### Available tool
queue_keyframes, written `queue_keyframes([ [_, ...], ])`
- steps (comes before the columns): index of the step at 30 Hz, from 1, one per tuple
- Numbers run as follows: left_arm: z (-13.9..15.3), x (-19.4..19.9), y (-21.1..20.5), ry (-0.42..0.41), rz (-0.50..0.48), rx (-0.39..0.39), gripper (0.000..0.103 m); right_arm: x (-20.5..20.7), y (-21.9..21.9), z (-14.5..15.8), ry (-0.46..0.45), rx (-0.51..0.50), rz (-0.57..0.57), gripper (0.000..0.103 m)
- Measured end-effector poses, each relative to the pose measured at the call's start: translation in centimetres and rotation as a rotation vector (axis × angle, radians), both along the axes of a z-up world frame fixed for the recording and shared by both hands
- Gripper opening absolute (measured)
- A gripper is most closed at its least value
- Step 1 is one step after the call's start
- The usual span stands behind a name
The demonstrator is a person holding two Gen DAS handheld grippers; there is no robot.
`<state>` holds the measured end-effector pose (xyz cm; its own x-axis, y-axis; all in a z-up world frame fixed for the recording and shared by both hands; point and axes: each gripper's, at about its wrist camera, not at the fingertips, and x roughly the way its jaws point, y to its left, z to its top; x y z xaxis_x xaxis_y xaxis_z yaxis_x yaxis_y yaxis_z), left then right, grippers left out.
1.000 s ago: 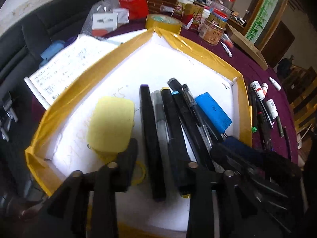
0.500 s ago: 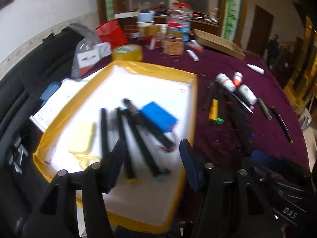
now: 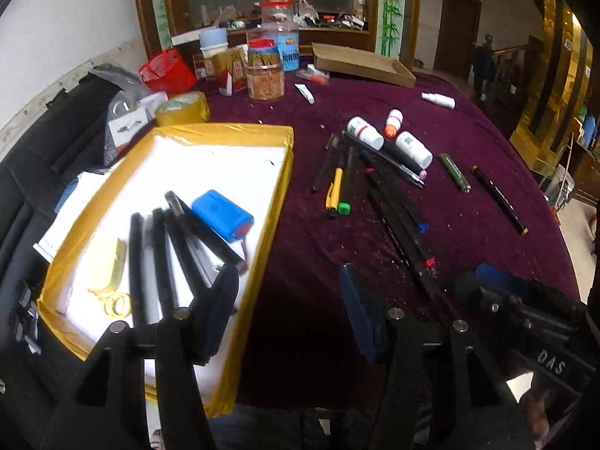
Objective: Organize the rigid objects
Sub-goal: 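Move both tools back over the markers on the table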
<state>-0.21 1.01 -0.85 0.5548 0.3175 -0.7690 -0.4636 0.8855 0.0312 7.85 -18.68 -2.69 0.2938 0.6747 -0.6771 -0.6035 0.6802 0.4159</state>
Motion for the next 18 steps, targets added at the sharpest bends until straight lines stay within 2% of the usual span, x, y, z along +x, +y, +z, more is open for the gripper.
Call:
queue_keyframes([
  [9, -1.5, 1.1, 0.3, 0.035, -0.029, -0.058, 0.055, 4.7, 1.3, -1.4, 0.071, -0.065, -0.033, 0.037],
  [14, -1.9, 1.3, 0.5, 0.036, -0.051, -0.077, 0.055, 7.5, 3.8, -0.9, 0.012, -0.154, -0.011, 0.036],
  [18, -2.2, 1.5, 0.8, 0.042, -0.058, -0.088, 0.055, 9.2, 7.3, -1.8, -0.043, -0.291, 0.060, 0.036],
])
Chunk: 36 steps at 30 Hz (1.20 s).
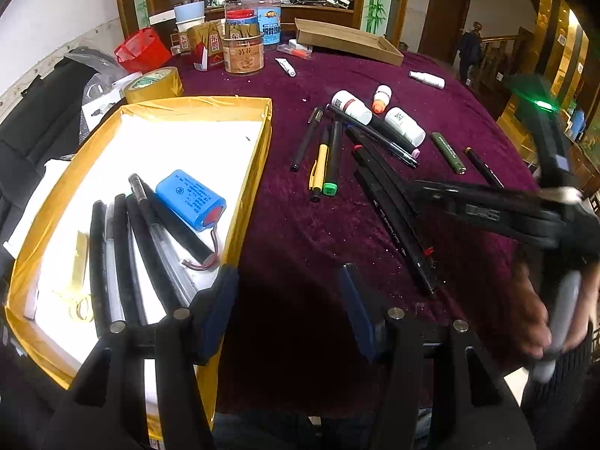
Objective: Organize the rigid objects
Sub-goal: 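Move both tools back over the markers on the table, then grasp a black marker with the left tool while the right tool grasps a blue-capped marker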
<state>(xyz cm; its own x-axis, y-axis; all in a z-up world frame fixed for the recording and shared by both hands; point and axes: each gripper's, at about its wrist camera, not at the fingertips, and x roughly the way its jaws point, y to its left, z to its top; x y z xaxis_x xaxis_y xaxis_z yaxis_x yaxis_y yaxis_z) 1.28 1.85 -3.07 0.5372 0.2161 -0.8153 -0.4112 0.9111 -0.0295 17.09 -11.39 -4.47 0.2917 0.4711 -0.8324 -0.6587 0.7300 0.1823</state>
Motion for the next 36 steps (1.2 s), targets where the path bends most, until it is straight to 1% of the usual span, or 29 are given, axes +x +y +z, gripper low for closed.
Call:
queue_keyframes([
  [2, -0.2, 0.0, 0.2, 0.000, -0.004, -0.009, 0.055, 0.6, 1.0, -0.5, -0.013, -0.019, 0.030, 0.036],
  [4, -0.3, 0.1, 0.4, -0.001, -0.011, -0.021, 0.055, 0.9, 1.6, -0.3, -0.026, -0.040, 0.038, 0.036],
  [5, -0.3, 0.0, 0.4, 0.000, -0.013, -0.026, 0.055, 1.1, 2.0, -0.3, -0.035, -0.053, 0.040, 0.035],
  [6, -0.3, 0.1, 0.5, -0.001, -0.014, -0.028, 0.055, 1.2, 2.2, -0.3, -0.043, -0.061, 0.040, 0.030],
  [8, -0.2, 0.1, 0.6, -0.003, -0.018, -0.032, 0.055, 1.4, 2.5, -0.4, -0.053, -0.085, 0.046, 0.026],
  [11, -0.1, 0.1, 0.7, -0.010, -0.025, -0.037, 0.055, 1.1, 3.4, -0.9, -0.062, -0.117, 0.092, 0.026],
  [12, 0.0, 0.1, 0.7, -0.011, -0.025, -0.040, 0.055, 0.9, 4.0, -1.4, -0.069, -0.143, 0.102, 0.026],
  [13, 0.0, 0.1, 0.7, -0.013, -0.023, -0.040, 0.055, 0.8, 4.4, -1.4, -0.105, -0.148, 0.104, 0.025],
  [14, 0.0, 0.1, 0.7, -0.013, -0.022, -0.039, 0.055, 0.7, 4.6, -1.3, -0.122, -0.155, 0.106, 0.021],
  [15, 0.1, 0.1, 0.7, -0.014, -0.022, -0.039, 0.055, 0.6, 4.7, -1.1, -0.105, -0.145, 0.115, 0.013],
  [17, 0.2, 0.1, 0.7, -0.020, -0.024, -0.045, 0.055, 0.5, 4.6, -1.1, -0.104, -0.140, 0.112, 0.013],
  [20, 0.2, 0.2, 0.8, -0.019, -0.024, -0.061, 0.055, -0.5, 2.8, -1.0, -0.063, -0.097, 0.088, 0.013],
  [25, 0.2, 0.9, 0.3, -0.014, -0.050, -0.106, 0.055, -3.0, -2.6, -1.0, 0.010, -0.029, -0.002, 0.013],
  [30, -0.4, 2.9, -1.2, 0.001, -0.101, -0.184, 0.055, -5.0, -7.1, -1.1, 0.022, 0.019, -0.090, 0.013],
  [33, -1.3, 4.7, -1.5, 0.003, -0.119, -0.253, 0.054, -4.9, -7.6, -1.3, 0.020, 0.063, -0.129, 0.013],
  [36, -2.3, 6.8, -1.6, 0.040, -0.092, -0.275, 0.047, -4.8, -7.3, -1.4, 0.003, 0.073, -0.148, 0.013],
])
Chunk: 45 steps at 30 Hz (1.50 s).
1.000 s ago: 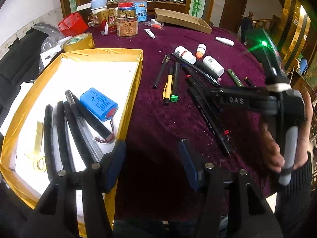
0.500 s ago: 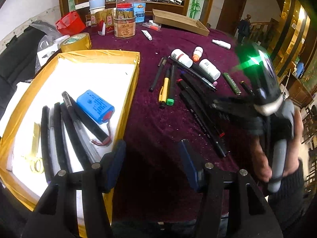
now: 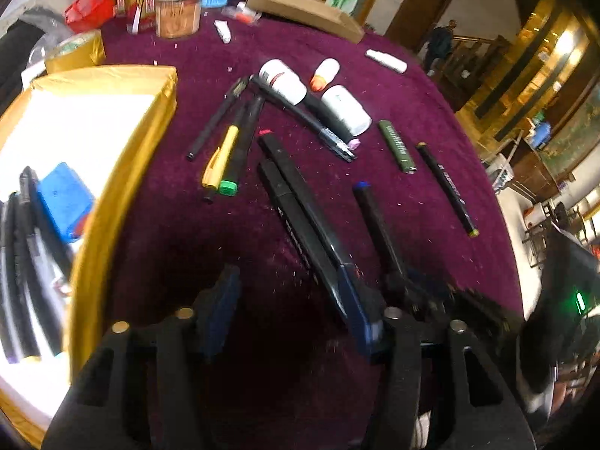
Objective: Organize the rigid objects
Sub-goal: 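Grasp a black marker with the left tool while the right tool grasps a blue-capped marker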
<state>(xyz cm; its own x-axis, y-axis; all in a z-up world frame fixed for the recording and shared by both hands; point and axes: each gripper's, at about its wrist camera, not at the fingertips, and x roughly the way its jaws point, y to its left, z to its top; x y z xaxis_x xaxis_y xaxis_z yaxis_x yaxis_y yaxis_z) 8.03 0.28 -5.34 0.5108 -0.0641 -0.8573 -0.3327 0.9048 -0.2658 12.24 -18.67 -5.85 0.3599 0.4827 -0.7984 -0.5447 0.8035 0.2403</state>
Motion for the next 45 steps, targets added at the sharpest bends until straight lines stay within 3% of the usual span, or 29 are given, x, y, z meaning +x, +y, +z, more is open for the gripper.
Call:
queue_keyframes([
  [2, -0.4, 0.8, -0.1, 0.019, 0.005, -0.005, 0.041, 0.0, 0.0, -0.1, -0.006, 0.013, -0.015, 0.013],
  [8, -1.4, 2.6, -0.9, 0.052, -0.003, 0.023, 0.038, -0.4, 0.0, -0.2, -0.026, 0.018, -0.019, 0.014],
  [12, -1.1, 2.6, -1.0, 0.054, -0.013, 0.030, 0.023, -0.7, 0.0, -0.2, -0.033, 0.018, -0.017, 0.013],
  [19, -1.6, 3.5, -0.8, 0.102, -0.013, 0.033, 0.025, -1.1, -0.1, -0.2, -0.039, 0.021, -0.030, 0.013],
  [21, -1.7, 3.9, -1.1, 0.098, -0.008, 0.071, 0.024, -1.3, 0.1, -0.2, -0.049, 0.011, -0.034, 0.013],
  [28, -1.7, 1.8, -0.4, 0.097, -0.029, 0.051, 0.012, -1.3, -0.2, -0.2, -0.040, 0.045, -0.076, 0.013],
  [32, -1.8, 1.6, -0.3, 0.076, -0.074, 0.066, 0.013, -1.0, -0.8, -0.3, 0.002, 0.092, -0.128, 0.013],
  [38, -2.0, 2.5, -1.2, 0.020, -0.072, 0.167, 0.013, -1.2, -0.2, -0.1, -0.011, 0.049, -0.103, 0.014],
  [42, -2.0, 2.3, -1.4, 0.005, -0.066, 0.187, 0.013, -1.1, -0.2, -0.1, 0.000, 0.046, -0.100, 0.014],
  [45, -2.0, 2.3, -0.7, -0.005, -0.057, 0.151, 0.012, -0.9, -0.6, -0.1, 0.035, 0.085, -0.119, 0.013],
])
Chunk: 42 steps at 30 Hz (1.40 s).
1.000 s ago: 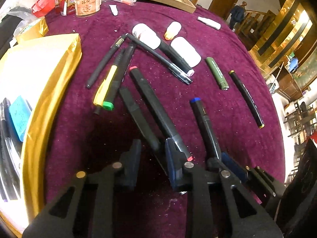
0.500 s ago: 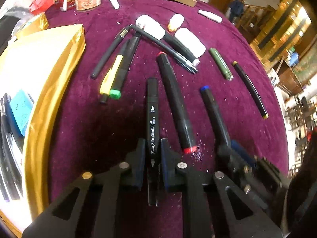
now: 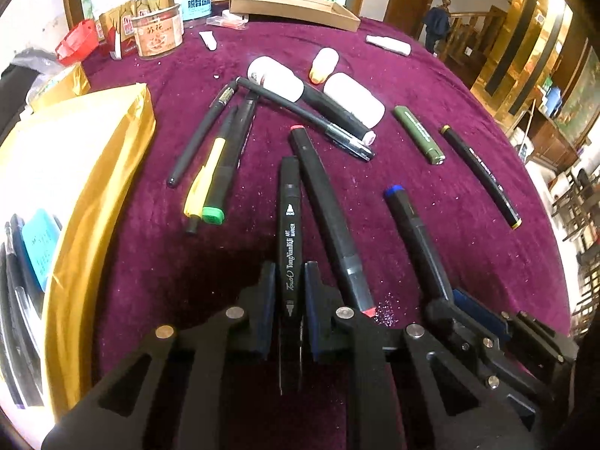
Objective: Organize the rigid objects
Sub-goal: 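Carry both markers into the white tray and open both tools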
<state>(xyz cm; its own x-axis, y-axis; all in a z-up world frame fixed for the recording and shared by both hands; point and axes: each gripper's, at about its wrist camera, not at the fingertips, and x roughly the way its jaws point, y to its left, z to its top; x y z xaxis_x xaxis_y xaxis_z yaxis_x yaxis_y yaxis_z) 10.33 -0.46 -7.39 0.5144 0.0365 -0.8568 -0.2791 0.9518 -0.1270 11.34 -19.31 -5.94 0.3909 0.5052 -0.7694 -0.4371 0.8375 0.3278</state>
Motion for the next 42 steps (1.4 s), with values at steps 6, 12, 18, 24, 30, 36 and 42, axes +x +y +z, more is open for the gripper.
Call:
queue_keyframes([
  [6, 2.2, -3.5, 1.7, -0.064, 0.046, -0.074, 0.012, -1.2, -0.7, 1.9, 0.004, 0.153, 0.026, 0.013],
  [12, 6.9, -9.6, 5.4, -0.186, 0.097, -0.161, 0.012, -4.0, 3.2, 5.3, -0.054, 0.257, 0.162, 0.013],
  [18, 9.1, -14.2, 11.6, -0.246, 0.207, -0.179, 0.012, -6.0, 9.3, 7.8, -0.110, 0.254, 0.301, 0.013],
  [24, 9.6, -14.3, 19.2, -0.219, 0.325, -0.133, 0.012, -4.2, 16.5, 7.5, -0.064, 0.227, 0.377, 0.013],
  [30, 5.6, -11.0, 25.8, -0.077, 0.355, -0.126, 0.012, -0.6, 22.3, 4.9, -0.023, 0.131, 0.376, 0.013],
  [36, 2.8, -9.2, 28.9, 0.016, 0.332, -0.173, 0.012, 1.7, 25.4, 2.9, 0.031, 0.072, 0.397, 0.013],
  [42, 1.6, -7.2, 29.7, 0.096, 0.305, -0.178, 0.013, 1.4, 27.4, 1.7, -0.007, -0.023, 0.408, 0.013],
])
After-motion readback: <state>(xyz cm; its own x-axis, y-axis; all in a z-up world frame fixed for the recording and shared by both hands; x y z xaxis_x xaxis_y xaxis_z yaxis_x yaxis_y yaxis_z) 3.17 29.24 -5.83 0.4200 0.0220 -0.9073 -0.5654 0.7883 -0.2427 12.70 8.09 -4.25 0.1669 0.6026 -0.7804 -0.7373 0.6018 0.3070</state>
